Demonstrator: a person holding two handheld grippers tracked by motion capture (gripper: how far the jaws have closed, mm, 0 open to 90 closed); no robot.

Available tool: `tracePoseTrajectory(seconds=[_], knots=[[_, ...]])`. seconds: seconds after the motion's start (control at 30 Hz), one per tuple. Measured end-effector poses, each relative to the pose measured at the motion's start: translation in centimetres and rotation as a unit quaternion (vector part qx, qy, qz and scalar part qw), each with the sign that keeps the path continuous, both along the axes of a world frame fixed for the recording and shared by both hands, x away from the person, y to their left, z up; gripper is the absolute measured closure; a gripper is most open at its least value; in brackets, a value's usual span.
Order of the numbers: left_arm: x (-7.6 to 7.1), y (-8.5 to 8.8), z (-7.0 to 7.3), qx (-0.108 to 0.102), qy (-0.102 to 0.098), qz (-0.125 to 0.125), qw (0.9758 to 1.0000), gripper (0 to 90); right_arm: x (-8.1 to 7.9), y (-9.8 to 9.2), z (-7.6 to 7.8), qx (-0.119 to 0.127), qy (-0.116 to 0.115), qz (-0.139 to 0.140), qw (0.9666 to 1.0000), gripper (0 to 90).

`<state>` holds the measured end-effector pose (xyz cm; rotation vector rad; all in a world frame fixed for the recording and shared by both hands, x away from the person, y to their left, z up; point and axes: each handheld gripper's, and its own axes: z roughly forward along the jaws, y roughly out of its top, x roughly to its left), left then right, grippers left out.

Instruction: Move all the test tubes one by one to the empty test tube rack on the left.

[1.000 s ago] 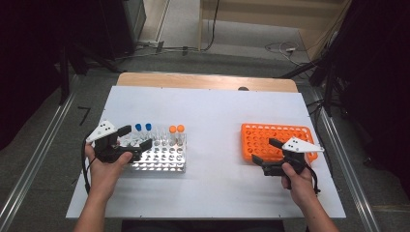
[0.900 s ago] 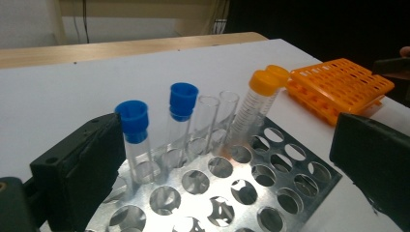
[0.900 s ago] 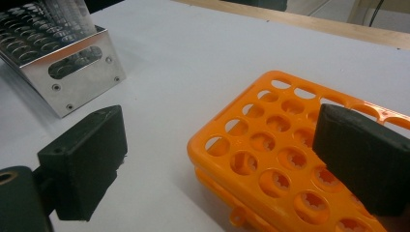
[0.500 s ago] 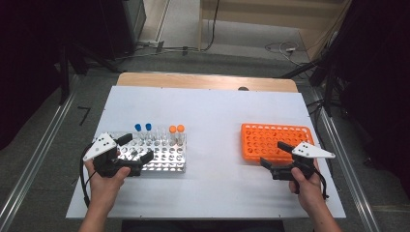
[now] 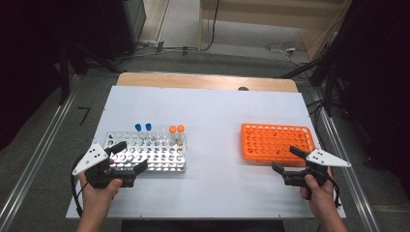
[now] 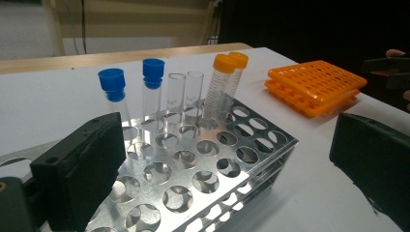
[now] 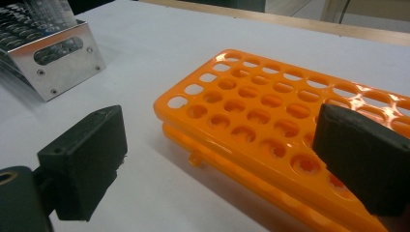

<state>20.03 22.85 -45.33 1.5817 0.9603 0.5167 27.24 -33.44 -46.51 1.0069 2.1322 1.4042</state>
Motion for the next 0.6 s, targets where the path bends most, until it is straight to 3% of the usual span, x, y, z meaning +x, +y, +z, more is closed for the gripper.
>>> tracePoseTrajectory(seconds=[0.3,0.6], knots=[[0.0,0.0,-0.3,-0.007,-0.001,-0.001,1.0,0.0,-1.0,-2.6,-0.4,0.006,-0.001,-0.016,0.9998,3.5],[0.3,-0.2,-0.7,0.005,-0.001,-0.002,1.0,0.0,-0.2,-3.5,-0.8,0.01,-0.012,-0.024,0.9996,3.5]])
